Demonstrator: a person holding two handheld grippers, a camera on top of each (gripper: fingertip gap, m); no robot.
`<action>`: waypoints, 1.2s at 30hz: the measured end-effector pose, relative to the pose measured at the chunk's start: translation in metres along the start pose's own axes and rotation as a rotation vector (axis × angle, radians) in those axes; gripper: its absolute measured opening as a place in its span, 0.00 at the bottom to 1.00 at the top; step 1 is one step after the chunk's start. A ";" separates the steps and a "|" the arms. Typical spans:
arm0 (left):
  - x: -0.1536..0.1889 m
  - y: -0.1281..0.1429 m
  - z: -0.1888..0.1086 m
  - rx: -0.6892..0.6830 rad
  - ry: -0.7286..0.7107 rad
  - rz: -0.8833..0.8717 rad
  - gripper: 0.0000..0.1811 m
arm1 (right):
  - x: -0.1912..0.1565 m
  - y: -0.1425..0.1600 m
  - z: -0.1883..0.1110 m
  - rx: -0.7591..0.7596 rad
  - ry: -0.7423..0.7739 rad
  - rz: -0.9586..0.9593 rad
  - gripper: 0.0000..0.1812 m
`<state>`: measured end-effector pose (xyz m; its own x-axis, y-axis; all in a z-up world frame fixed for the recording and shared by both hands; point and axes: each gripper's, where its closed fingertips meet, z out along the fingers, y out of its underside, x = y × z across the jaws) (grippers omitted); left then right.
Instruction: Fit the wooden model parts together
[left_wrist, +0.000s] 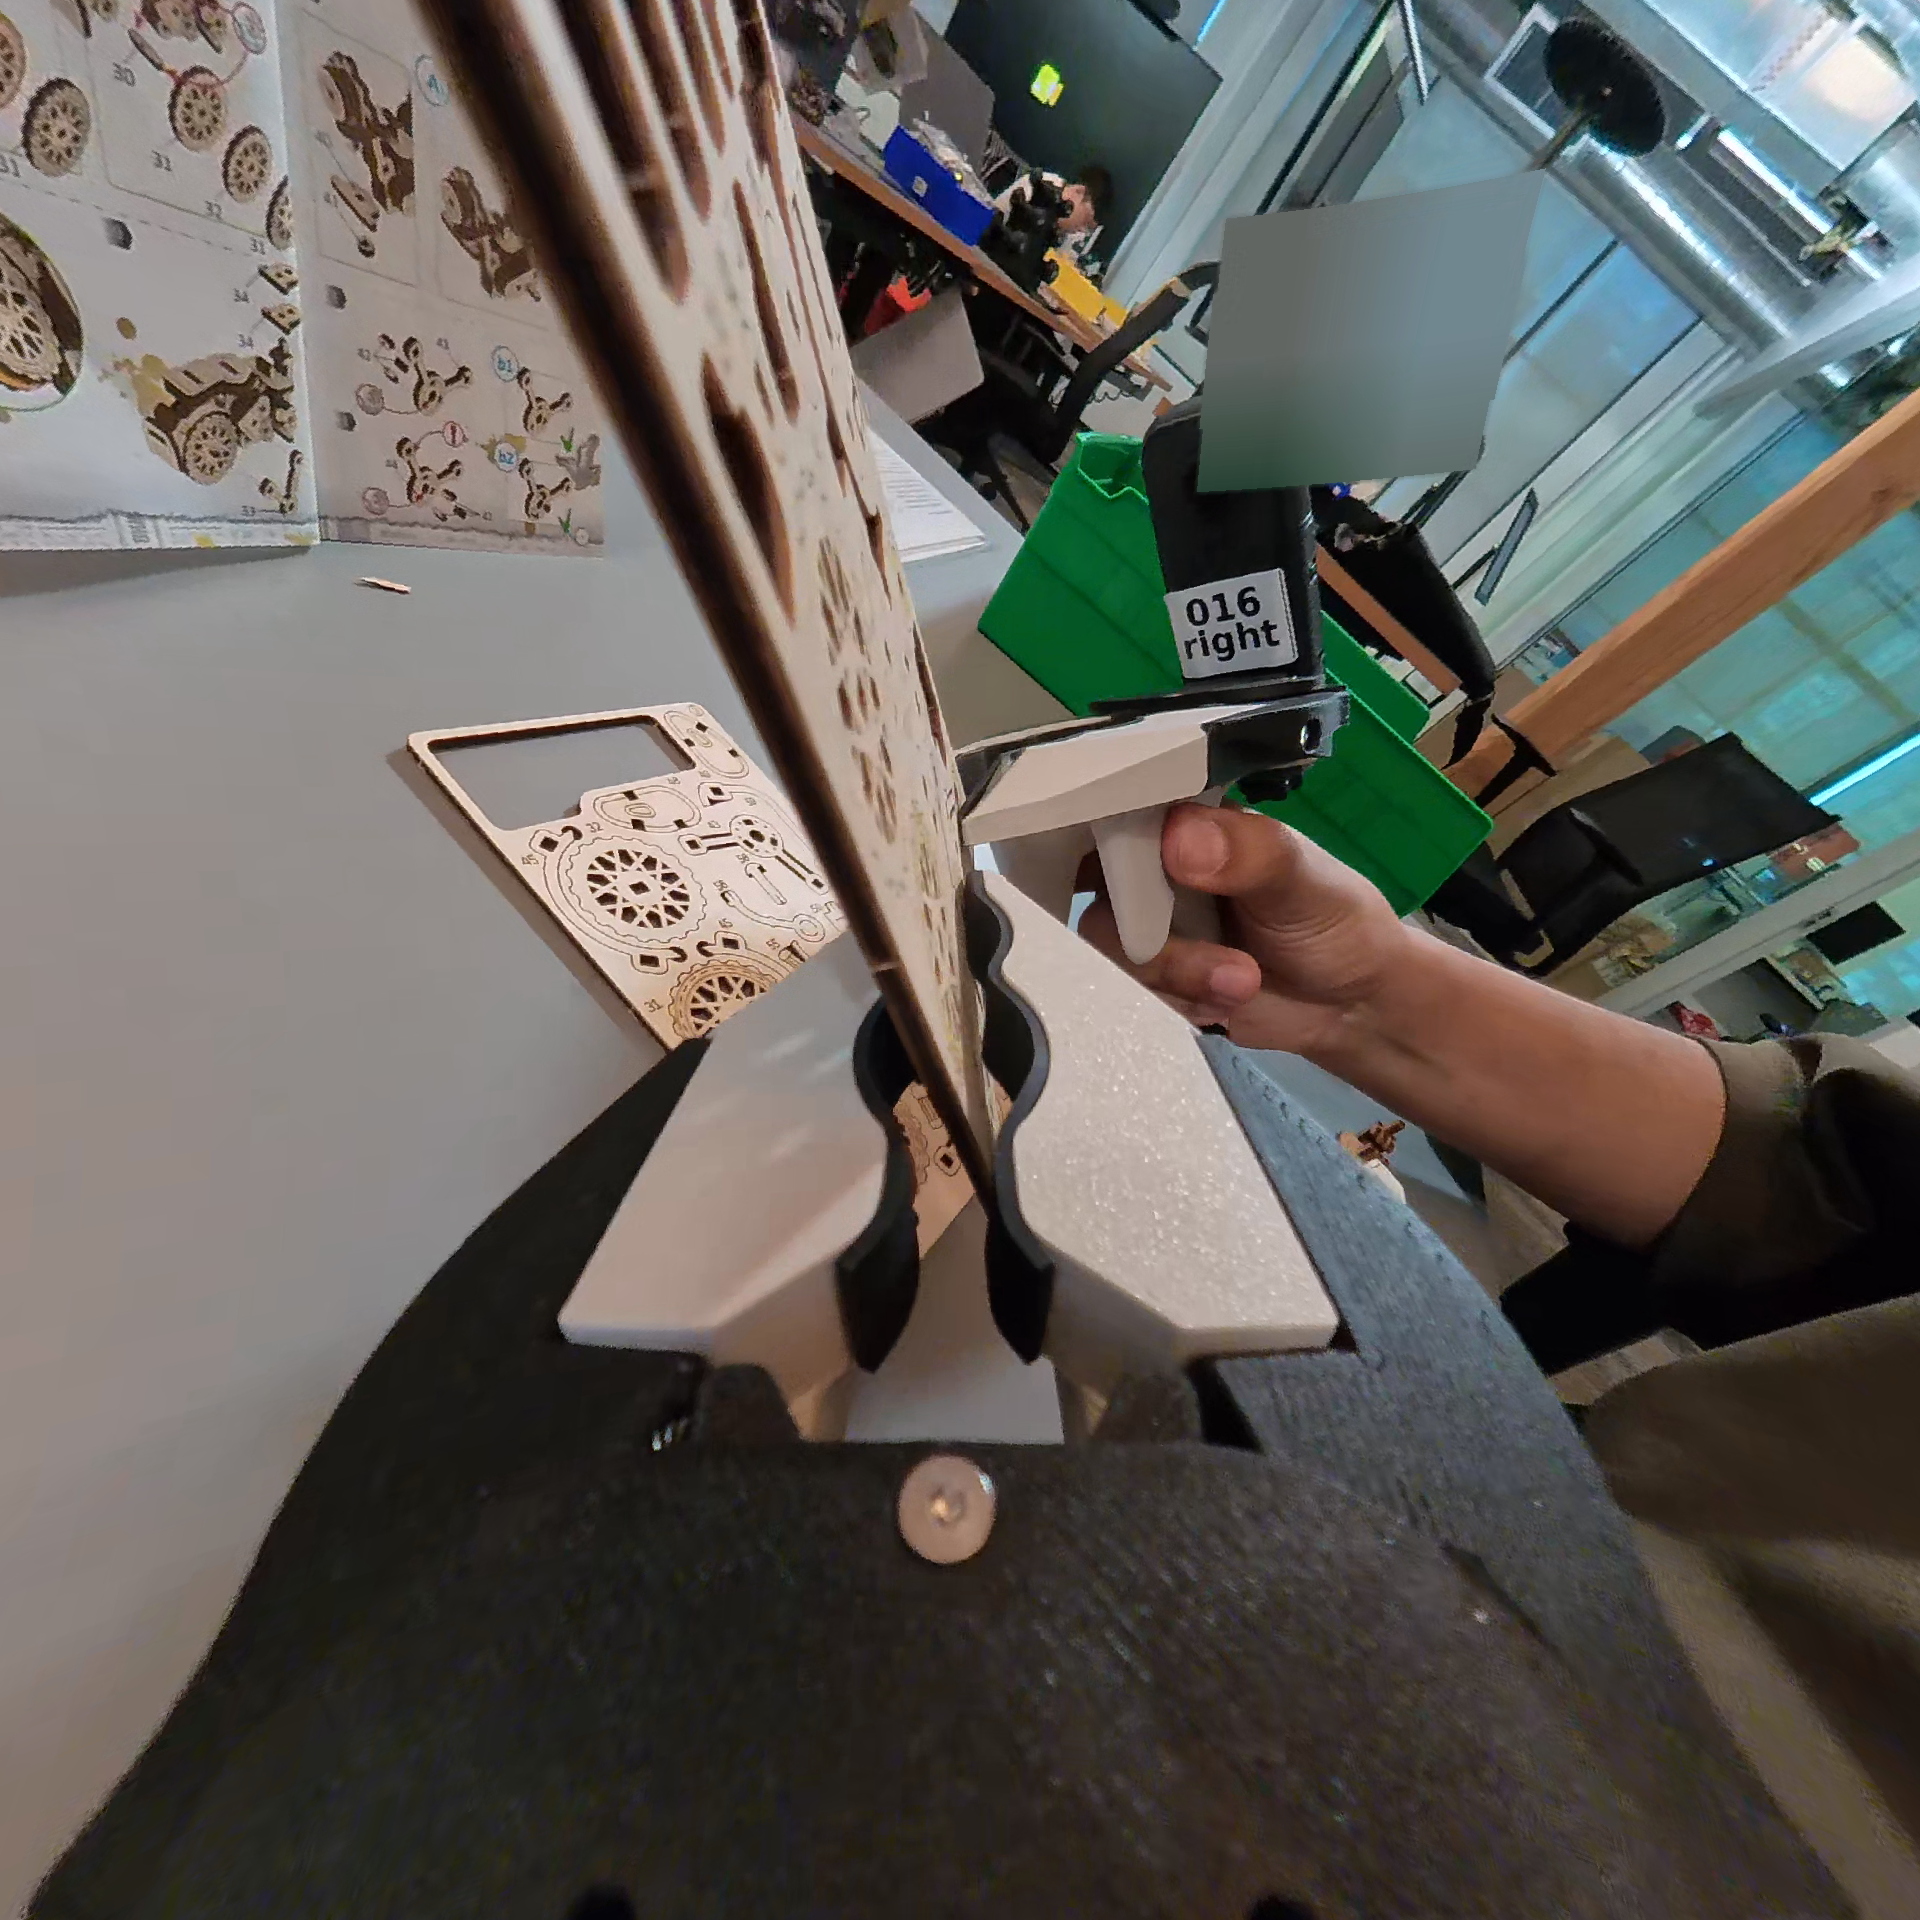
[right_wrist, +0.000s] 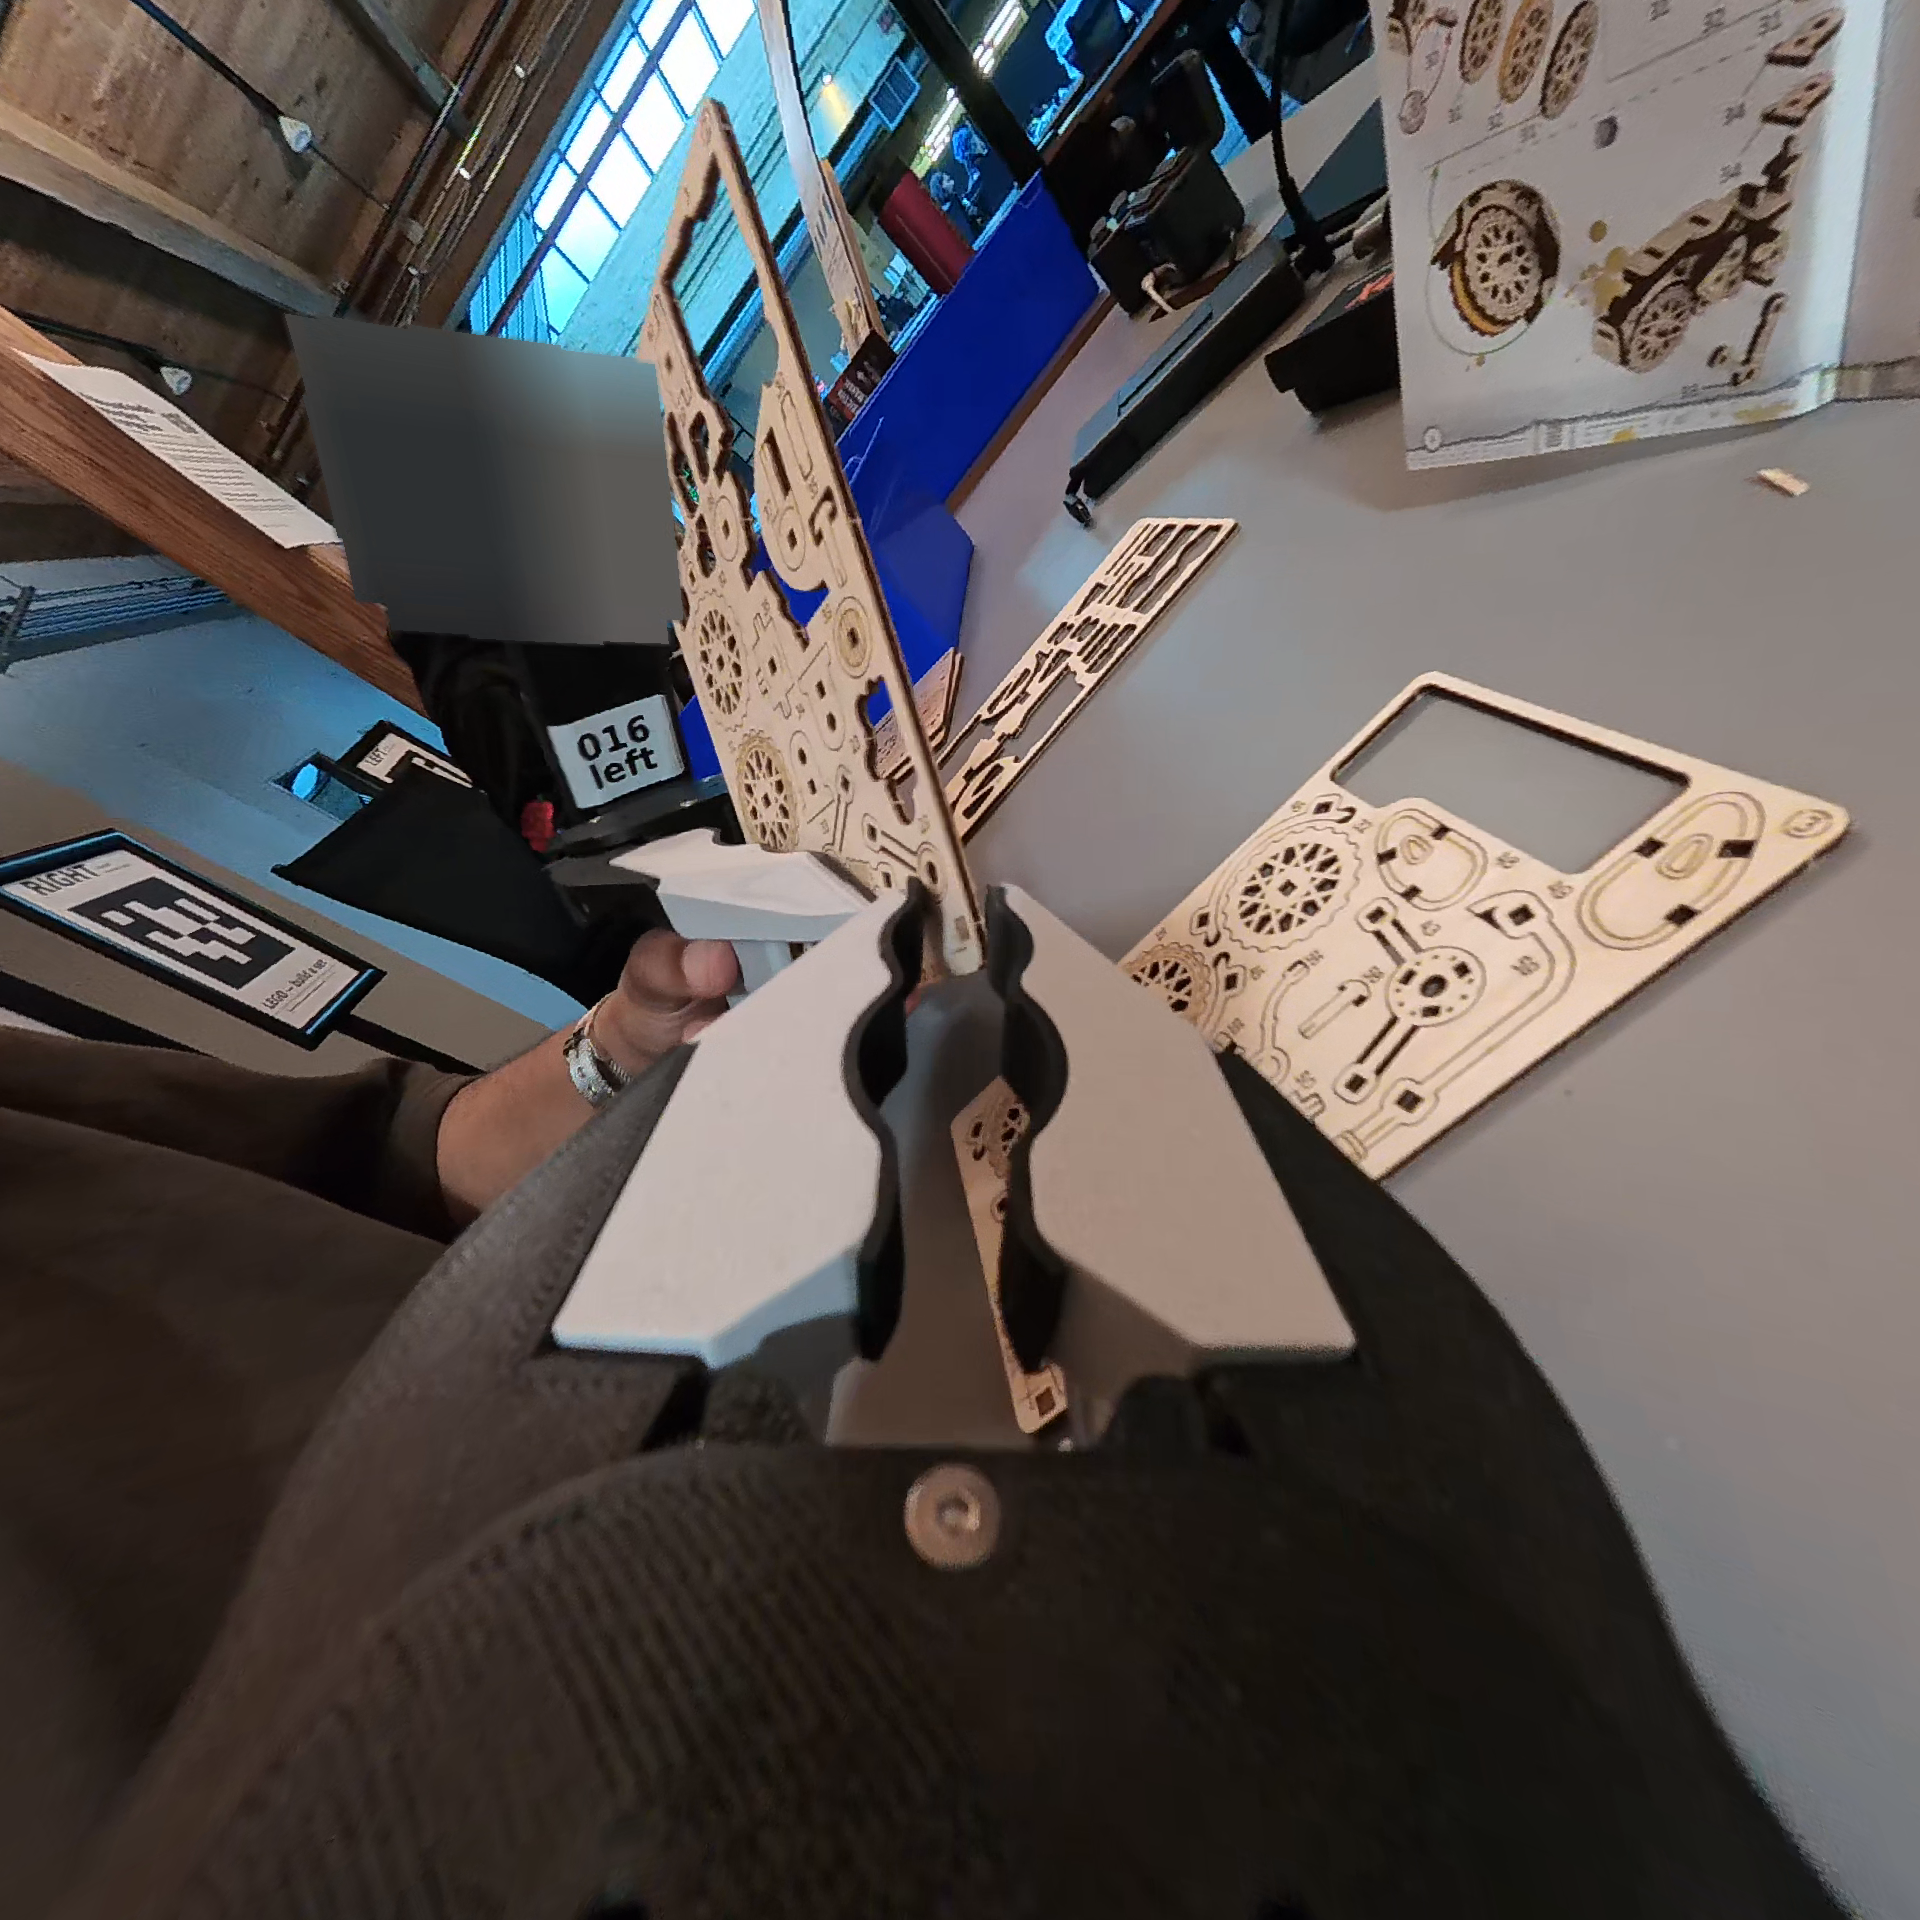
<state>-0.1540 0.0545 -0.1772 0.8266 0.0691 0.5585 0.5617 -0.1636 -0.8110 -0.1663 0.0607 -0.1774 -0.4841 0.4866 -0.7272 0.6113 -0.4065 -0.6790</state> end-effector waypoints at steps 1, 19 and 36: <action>0.000 0.000 0.000 -0.001 -0.006 0.005 0.01 | 0.000 0.000 0.000 0.000 0.003 0.002 0.05; 0.006 -0.005 -0.004 0.019 0.094 -0.067 0.00 | -0.012 -0.011 -0.001 0.064 -0.117 0.056 0.03; -0.003 -0.001 0.000 0.002 -0.025 0.015 0.02 | -0.001 -0.011 0.001 0.038 0.145 -0.168 0.05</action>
<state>-0.1571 0.0542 -0.1778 0.8355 0.0912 0.5418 0.5493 -0.1625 -0.8197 -0.1731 0.0642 -0.1696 -0.4806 0.6545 -0.5837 0.5046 -0.3380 -0.7945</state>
